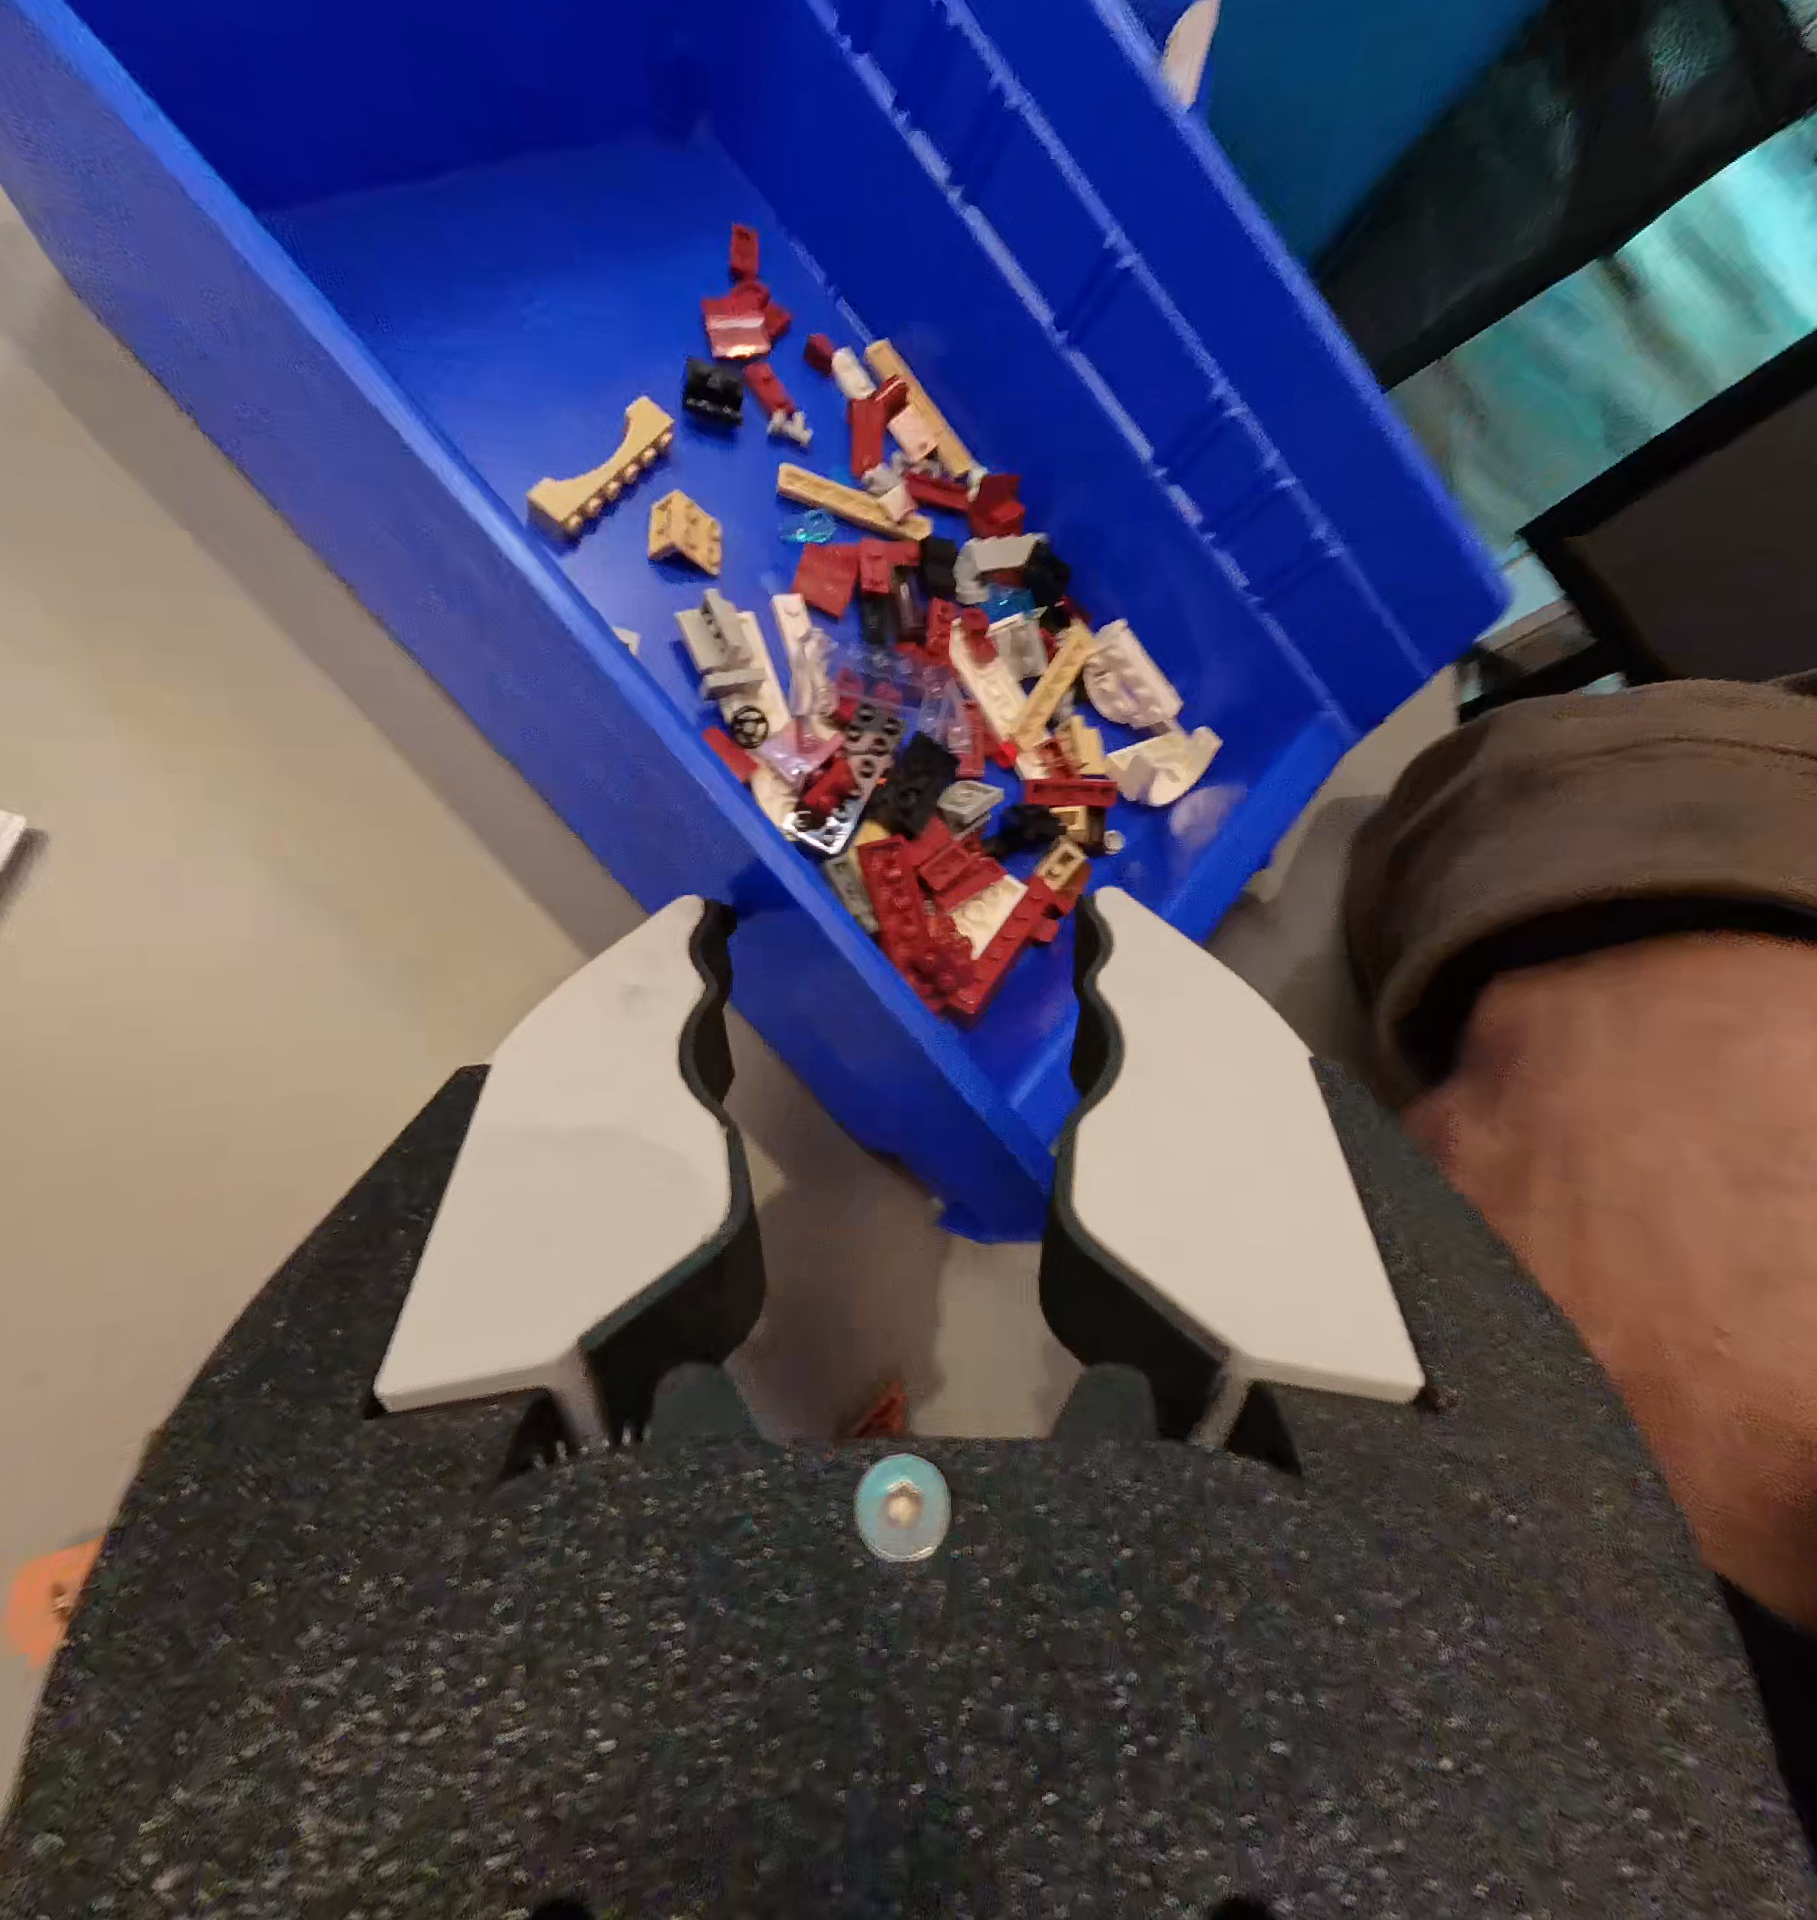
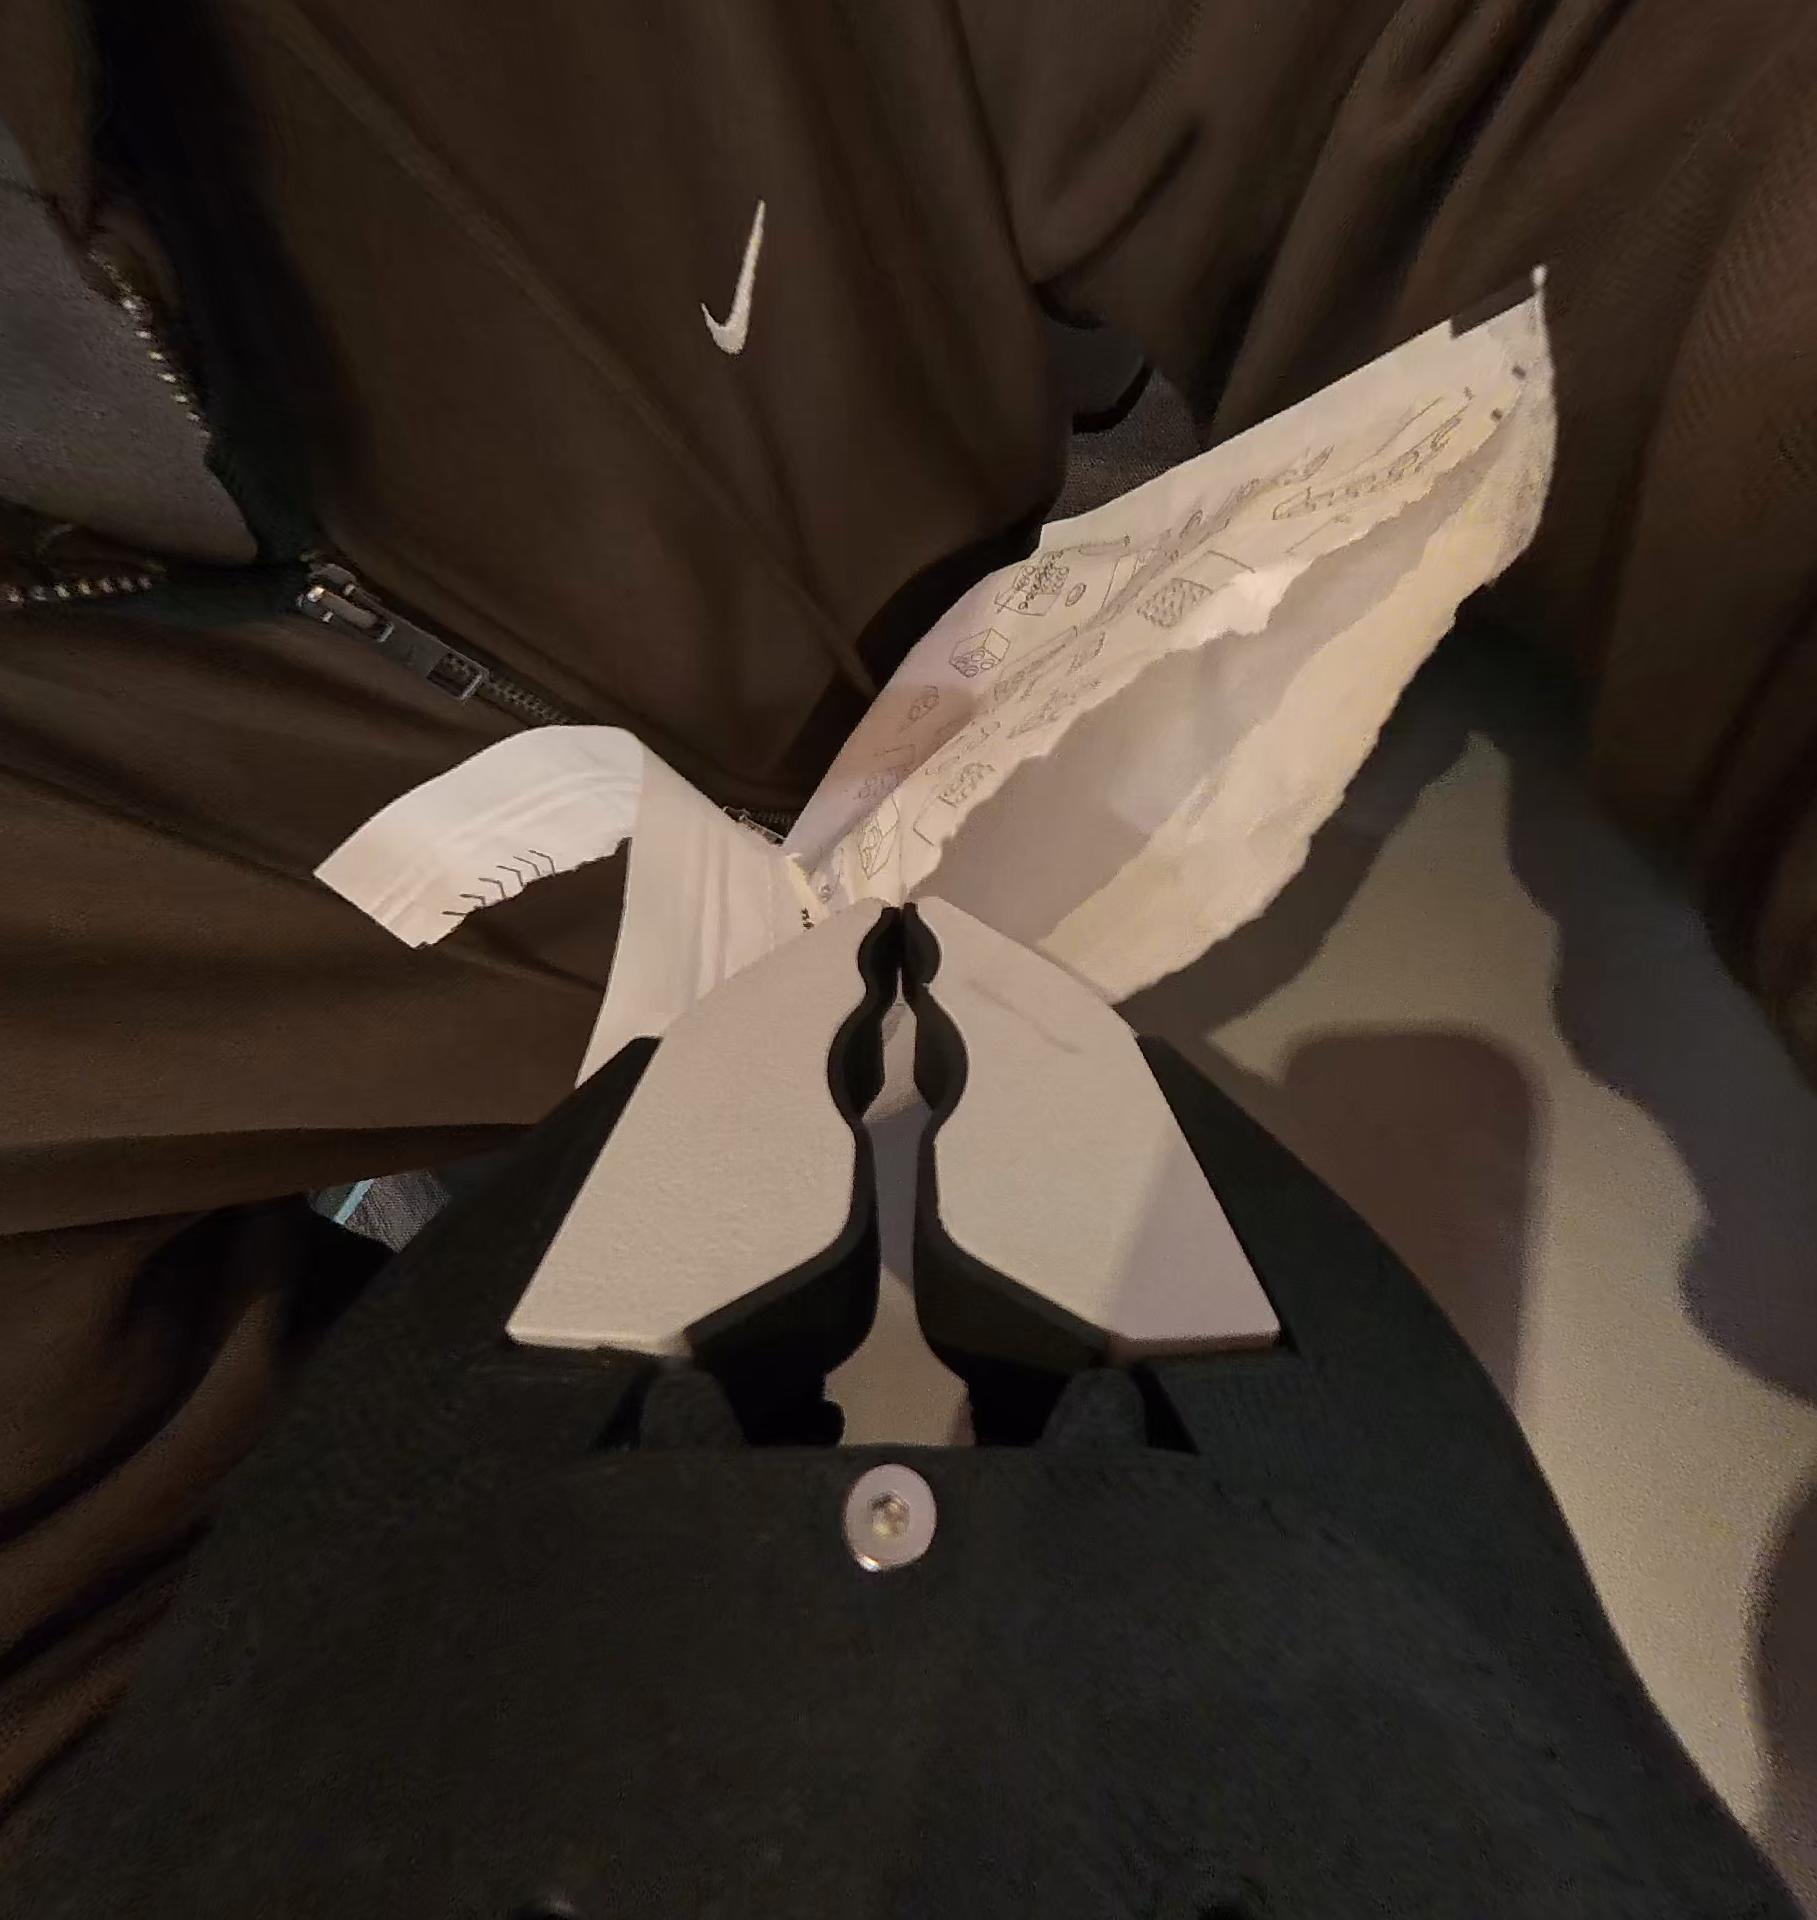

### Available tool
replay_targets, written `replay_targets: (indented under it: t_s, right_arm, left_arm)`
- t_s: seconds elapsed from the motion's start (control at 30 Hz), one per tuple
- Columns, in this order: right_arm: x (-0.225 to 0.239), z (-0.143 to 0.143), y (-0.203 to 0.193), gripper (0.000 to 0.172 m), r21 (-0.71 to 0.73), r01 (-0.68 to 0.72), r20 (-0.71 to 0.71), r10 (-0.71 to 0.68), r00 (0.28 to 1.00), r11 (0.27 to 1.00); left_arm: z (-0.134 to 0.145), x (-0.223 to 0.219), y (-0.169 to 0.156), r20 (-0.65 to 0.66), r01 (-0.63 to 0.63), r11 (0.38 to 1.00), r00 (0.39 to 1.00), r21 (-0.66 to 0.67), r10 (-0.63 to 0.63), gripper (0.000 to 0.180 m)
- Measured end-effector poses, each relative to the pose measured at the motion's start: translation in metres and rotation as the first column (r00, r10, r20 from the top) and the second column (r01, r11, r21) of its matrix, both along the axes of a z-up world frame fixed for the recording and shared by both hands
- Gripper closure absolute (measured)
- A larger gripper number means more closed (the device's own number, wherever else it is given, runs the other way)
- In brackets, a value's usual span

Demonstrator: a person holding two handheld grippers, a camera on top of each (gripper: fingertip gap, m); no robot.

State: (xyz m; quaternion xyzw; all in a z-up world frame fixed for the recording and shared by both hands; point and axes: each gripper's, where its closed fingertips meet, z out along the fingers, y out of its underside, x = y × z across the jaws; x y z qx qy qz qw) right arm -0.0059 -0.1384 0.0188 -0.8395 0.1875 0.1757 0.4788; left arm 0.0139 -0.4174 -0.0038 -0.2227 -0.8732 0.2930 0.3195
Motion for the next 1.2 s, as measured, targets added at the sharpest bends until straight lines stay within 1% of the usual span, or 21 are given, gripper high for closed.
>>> replay_targets:
  t_s: [0.03, 0.07, 0.13, 0.27, 0.37, 0.47, 0.5, 0.57, 0.67, 0.7, 0.73, 0.87, 0.97, 1.0, 1.03, 1.1, 1.17, 1.2]
  right_arm:
    - [0.0, 0.0, -0.001, 0.172, 0.002, 0.004, -0.001, -0.004, 1.0, 1.0]
    - [0.0, -0.001, -0.003, 0.172, 0.0, 0.009, -0.002, -0.009, 1.0, 1.0]
    - [-0.001, -0.002, -0.003, 0.172, -0.005, 0.015, -0.004, -0.015, 1.0, 1.0]
    - [-0.004, -0.004, 0.001, 0.172, -0.018, 0.004, -0.004, -0.004, 1.0, 1.0]
    - [-0.006, -0.007, 0.006, 0.172, -0.035, -0.007, -0.002, 0.007, 1.0, 0.999]
    - [-0.006, -0.01, 0.011, 0.172, -0.051, -0.009, -0.001, 0.009, 1.0, 0.999]
    - [-0.006, -0.01, 0.012, 0.172, -0.055, -0.01, 0.001, 0.01, 1.0, 0.998]
    - [-0.006, -0.011, 0.015, 0.172, -0.06, -0.015, 0.004, 0.015, 1.0, 0.998]
    - [-0.007, -0.01, 0.016, 0.172, -0.062, -0.016, 0.01, 0.017, 1.0, 0.998]
    - [-0.007, -0.01, 0.016, 0.172, -0.061, -0.016, 0.011, 0.016, 1.0, 0.998]
    - [-0.007, -0.009, 0.015, 0.172, -0.062, -0.015, 0.012, 0.016, 1.0, 0.998]
    - [-0.009, -0.011, 0.012, 0.172, -0.068, -0.012, 0.009, 0.013, 1.0, 0.998]
    - [-0.009, -0.017, 0.009, 0.172, -0.074, -0.004, -0.005, 0.004, 1.0, 0.997]
    - [-0.008, -0.018, 0.008, 0.172, -0.077, 0.0, -0.01, 0.0, 1.0, 0.997]
    - [-0.008, -0.02, 0.007, 0.172, -0.08, 0.003, -0.013, -0.004, 1.0, 0.997]
    - [-0.007, -0.022, 0.007, 0.172, -0.084, 0.008, -0.015, -0.009, 1.0, 0.996]
    - [-0.007, -0.023, 0.008, 0.172, -0.091, 0.01, -0.011, -0.011, 1.0, 0.996]
    - [-0.006, -0.023, 0.009, 0.172, -0.093, 0.01, -0.009, -0.011, 1.0, 0.996]
  left_arm:
    - [-0.007, 0.002, -0.006, 0.066, -0.004, 1.0, 0.998, 0.012, 0.004, 0.115]
    - [-0.012, 0.002, -0.01, 0.117, 0.003, 1.0, 0.993, 0.031, -0.007, 0.111]
    - [-0.019, -0.001, -0.013, 0.159, 0.023, 0.996, 0.987, 0.088, -0.036, 0.109]
    - [-0.023, -0.004, -0.016, 0.186, 0.038, 0.987, 0.98, 0.155, -0.067, 0.115]
    - [-0.024, 0.002, -0.014, 0.249, 0.045, 0.984, 0.964, 0.173, -0.088, 0.126]
    - [-0.028, 0.021, -0.009, 0.415, 0.043, 0.983, 0.903, 0.18, -0.116, 0.144]
    - [-0.028, 0.026, -0.009, 0.444, 0.044, 0.981, 0.887, 0.191, -0.126, 0.145]
    - [-0.021, 0.025, -0.012, 0.432, 0.051, 0.977, 0.891, 0.207, -0.139, 0.142]
    - [-0.011, 0.019, -0.026, 0.4, 0.05, 0.977, 0.907, 0.207, -0.131, 0.132]
    - [-0.011, 0.018, -0.03, 0.396, 0.052, 0.975, 0.908, 0.215, -0.136, 0.133]
    - [-0.013, 0.015, -0.033, 0.384, 0.064, 0.971, 0.911, 0.229, -0.151, 0.139]
    - [-0.03, 0.012, -0.036, 0.368, 0.075, 0.945, 0.909, 0.319, -0.197, 0.135]
    - [-0.047, 0.008, -0.032, 0.34, 0.086, 0.916, 0.911, 0.393, -0.231, 0.133]
    - [-0.052, 0.008, -0.032, 0.35, 0.08, 0.913, 0.907, 0.401, -0.233, 0.132]
    - [-0.056, 0.01, -0.034, 0.376, 0.068, 0.916, 0.898, 0.396, -0.23, 0.134]
    - [-0.059, 0.016, -0.042, 0.443, 0.037, 0.933, 0.873, 0.357, -0.203, 0.146]
    - [-0.058, 0.017, -0.047, 0.438, 0.026, 0.939, 0.88, 0.342, -0.184, 0.153]
    - [-0.058, 0.017, -0.048, 0.432, 0.029, 0.939, 0.882, 0.342, -0.185, 0.153]
